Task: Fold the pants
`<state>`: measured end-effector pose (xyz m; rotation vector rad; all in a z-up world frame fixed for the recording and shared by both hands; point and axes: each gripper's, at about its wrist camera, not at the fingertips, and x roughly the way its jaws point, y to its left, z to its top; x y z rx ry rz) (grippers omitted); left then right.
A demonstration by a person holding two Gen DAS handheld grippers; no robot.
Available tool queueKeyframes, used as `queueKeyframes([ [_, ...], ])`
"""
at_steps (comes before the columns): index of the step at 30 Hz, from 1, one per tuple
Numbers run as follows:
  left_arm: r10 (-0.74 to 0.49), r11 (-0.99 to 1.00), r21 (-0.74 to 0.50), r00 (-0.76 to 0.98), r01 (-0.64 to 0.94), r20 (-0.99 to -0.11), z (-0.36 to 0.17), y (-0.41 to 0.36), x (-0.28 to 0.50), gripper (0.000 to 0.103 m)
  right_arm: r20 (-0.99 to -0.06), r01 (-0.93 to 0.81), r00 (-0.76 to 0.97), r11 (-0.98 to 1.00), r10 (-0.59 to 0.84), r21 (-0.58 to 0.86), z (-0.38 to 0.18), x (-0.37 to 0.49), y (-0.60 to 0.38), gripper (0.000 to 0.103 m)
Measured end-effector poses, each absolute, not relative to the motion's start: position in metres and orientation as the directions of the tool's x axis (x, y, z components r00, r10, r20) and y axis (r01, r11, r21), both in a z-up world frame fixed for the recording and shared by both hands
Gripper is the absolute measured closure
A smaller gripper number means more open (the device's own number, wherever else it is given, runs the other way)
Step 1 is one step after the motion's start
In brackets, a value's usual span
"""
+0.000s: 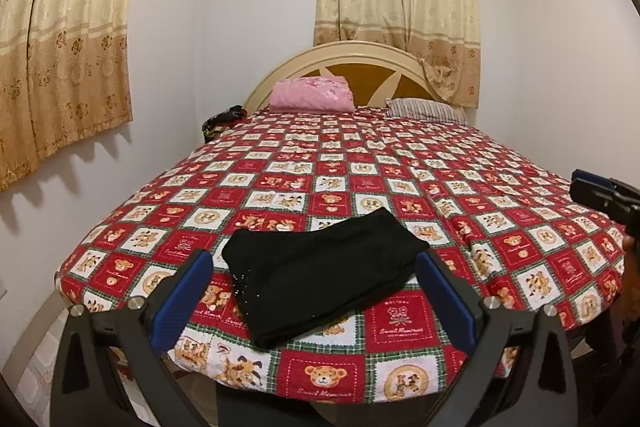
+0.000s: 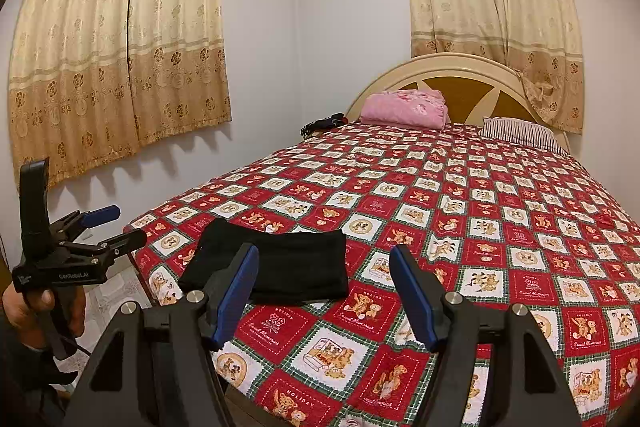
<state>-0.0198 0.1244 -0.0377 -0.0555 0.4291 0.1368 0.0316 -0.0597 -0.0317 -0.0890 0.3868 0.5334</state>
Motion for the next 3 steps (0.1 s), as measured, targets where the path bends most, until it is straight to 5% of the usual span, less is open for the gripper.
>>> queueKeyframes([
  [3, 0.115, 0.987, -0.052, 0.898, -0.151, -0.425, -0.0413, 0.1301, -0.0172, 0.0, -0.39, -0.51, 0.789, 0.86, 0.475, 0.016, -0.0348, 0.0334, -0.0574, 0.034],
])
